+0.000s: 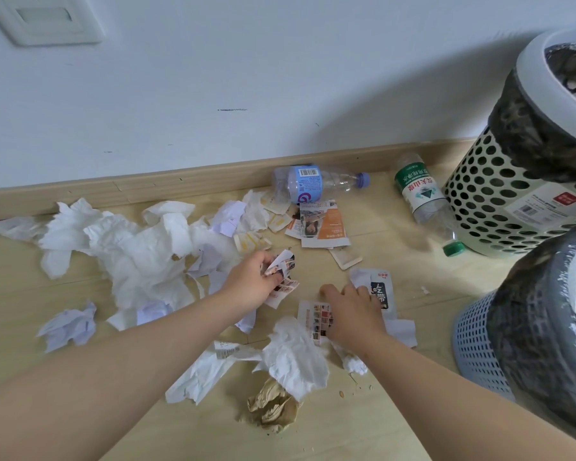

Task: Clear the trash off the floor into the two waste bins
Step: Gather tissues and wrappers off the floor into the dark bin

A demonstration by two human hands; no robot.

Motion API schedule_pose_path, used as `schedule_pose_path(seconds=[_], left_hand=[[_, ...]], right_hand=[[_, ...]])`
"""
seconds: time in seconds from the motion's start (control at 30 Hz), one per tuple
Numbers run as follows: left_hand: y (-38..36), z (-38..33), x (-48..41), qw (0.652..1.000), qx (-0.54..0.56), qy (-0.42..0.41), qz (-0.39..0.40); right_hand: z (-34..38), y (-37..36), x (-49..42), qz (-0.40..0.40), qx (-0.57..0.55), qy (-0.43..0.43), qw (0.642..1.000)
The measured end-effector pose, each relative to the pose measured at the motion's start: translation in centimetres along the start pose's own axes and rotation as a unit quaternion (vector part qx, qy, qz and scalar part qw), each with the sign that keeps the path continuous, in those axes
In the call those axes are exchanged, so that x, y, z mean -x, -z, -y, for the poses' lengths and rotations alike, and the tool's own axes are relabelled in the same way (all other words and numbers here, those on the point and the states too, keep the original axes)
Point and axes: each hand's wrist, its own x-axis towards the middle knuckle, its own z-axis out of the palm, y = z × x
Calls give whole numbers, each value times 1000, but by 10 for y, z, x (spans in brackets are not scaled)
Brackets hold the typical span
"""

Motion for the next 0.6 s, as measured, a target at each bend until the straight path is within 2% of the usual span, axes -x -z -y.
schedule_pose_path(seconds=[0.13,0.27,0.3,0.37,0.43,0.5,0.6], left_hand=[[1,-3,2,1000,5,-26,0],[4,-13,2,996,87,4,-17],[4,-16,1,995,100,14,-17],[4,-20,1,989,142,34,-15],[3,-25,2,978,199,60,-10],[0,-27,0,971,229,71,2],[-5,-30,0,974,217,64,2]], right_hand=[[4,8,-7,-36,-33,-13,999],[9,22,-14,-54,-196,-90,975],[11,26,-16,-58,-261,-121,956],[14,35,-18,-85,-405,-171,894],[18,43,-20,-106,-499,-193,838],[23,47,-21,-99,-576,-188,789],[34,50,-19,-36,-688,-146,710]])
